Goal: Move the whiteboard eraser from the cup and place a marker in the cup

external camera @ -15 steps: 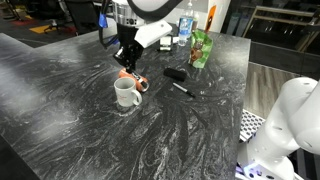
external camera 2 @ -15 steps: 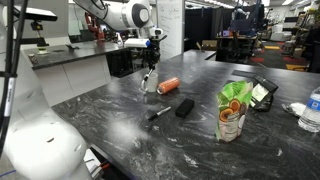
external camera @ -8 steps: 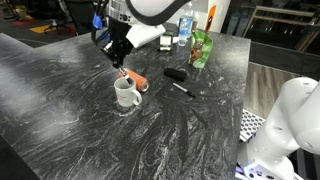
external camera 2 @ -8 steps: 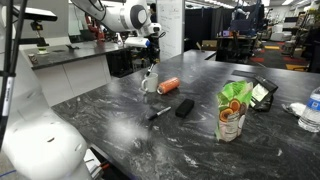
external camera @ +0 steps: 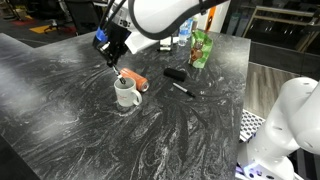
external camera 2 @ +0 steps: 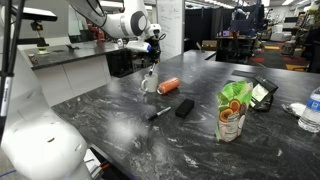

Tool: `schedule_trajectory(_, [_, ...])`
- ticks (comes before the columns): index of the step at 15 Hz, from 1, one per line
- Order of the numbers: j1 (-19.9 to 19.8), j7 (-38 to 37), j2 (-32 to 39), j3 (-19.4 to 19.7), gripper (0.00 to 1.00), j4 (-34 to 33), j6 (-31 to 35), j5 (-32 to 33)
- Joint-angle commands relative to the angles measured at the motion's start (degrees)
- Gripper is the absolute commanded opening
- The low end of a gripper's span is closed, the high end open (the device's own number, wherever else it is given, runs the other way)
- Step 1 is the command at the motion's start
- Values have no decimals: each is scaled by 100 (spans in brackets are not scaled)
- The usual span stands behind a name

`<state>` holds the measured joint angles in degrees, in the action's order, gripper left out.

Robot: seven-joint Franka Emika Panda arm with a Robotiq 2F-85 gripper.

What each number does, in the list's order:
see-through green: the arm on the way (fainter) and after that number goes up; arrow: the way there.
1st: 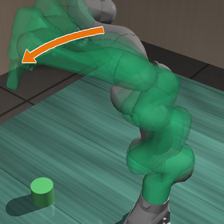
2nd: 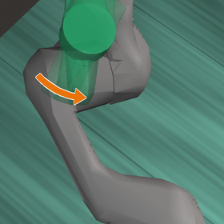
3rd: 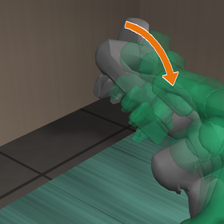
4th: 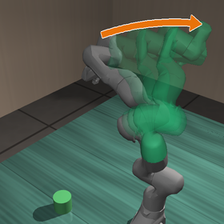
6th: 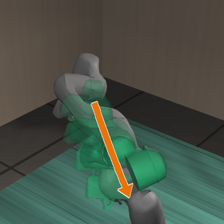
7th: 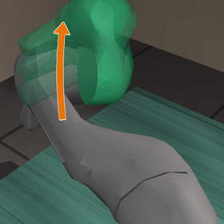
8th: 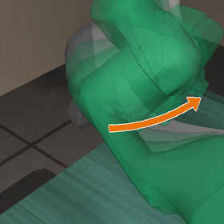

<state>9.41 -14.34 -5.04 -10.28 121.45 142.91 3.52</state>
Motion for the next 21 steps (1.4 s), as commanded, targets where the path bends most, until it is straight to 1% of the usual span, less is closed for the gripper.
schedule_trajectory(1, [-77,-42,-45,21,4,527,758,101])
schedule_trajectory(3, [-122,-46,-63,63,4,683,899,100])
schedule_trajectory(4, [-143,-67,-88,78,4,720,823,120])
schedule_trajectory(5, [-152,-86,-111,93,38,731,708,111])
schedule_trajectory(7, [-173,-112,-149,115,49,713,515,37])
schedule_trajectory(8, [-178,-129,-160,122,56,687,406,-3])
schedule_trajectory(9, [-200,-298,-186,118,64,650,268,80])
schedule_trajectory(11, [-224,-619,-269,93,79,568,-130,141])
schedule_trajectory(13, [-227,-914,-347,67,93,436,-676,101])
schedule_trajectory(14, [-233,-1065,-390,53,98,363,-971,100])
schedule_trajectory(15, [-226,-1150,-418,52,100,261,-1341,24])
schedule_trajectory(17, [-252,-1489,-490,20,100,145,-1876,95])
schedule_trajectory(19, [-292,-1677,-557,46,100,68,-2280,100])
schedule_trajectory(21, [-339,-1687,-606,142,100,54,-2624,-105])
